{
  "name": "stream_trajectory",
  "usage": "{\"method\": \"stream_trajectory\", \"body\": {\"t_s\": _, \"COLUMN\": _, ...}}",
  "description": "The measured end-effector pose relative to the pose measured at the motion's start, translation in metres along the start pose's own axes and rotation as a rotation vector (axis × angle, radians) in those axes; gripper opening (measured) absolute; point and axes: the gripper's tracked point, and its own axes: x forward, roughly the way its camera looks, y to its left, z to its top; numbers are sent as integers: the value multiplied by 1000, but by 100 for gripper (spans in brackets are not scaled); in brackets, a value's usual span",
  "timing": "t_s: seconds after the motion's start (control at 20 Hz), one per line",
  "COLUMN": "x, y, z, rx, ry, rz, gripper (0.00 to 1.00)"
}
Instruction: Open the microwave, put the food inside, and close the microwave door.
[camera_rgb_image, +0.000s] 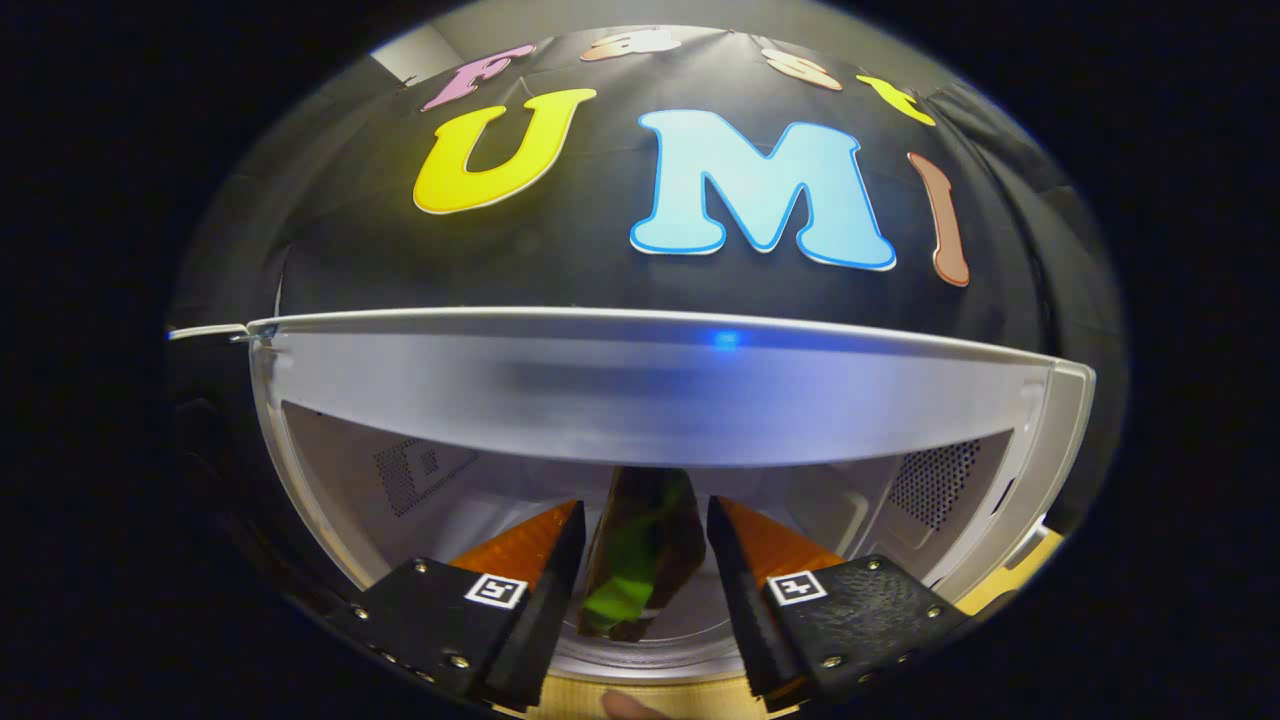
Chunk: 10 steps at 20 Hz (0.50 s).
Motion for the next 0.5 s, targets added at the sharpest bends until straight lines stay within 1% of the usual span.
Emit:
{"method": "stream_trajectory", "body": {"t_s": 0.05, "x": 0, "y": -5, "z": 4, "rx": -17, "ry": -14, "rz": -17, "gripper": 83}}
{"method": "stream_trajectory", "body": {"t_s": 0.1, "x": 0, "y": -9, "z": 7, "rx": -32, "ry": -25, "rz": -29, "gripper": 84}}
{"method": "stream_trajectory", "body": {"t_s": 0.15, "x": 0, "y": -14, "z": 10, "rx": -50, "ry": -36, "rz": -44, "gripper": 89}}
{"method": "stream_trajectory", "body": {"t_s": 0.25, "x": 2, "y": -37, "z": 11, "rx": -111, "ry": -50, "rz": -120, "gripper": 92}}
{"method": "stream_trajectory", "body": {"t_s": 0.3, "x": 5, "y": -44, "z": 4, "rx": -125, "ry": -32, "rz": -127, "gripper": 92}}
{"method": "stream_trajectory", "body": {"t_s": 0.4, "x": 6, "y": -49, "z": -18, "rx": -110, "ry": 48, "rz": -93, "gripper": 92}}
{"method": "stream_trajectory", "body": {"t_s": 0.5, "x": 0, "y": -36, "z": -37, "rx": -59, "ry": 125, "rz": 12, "gripper": 93}}
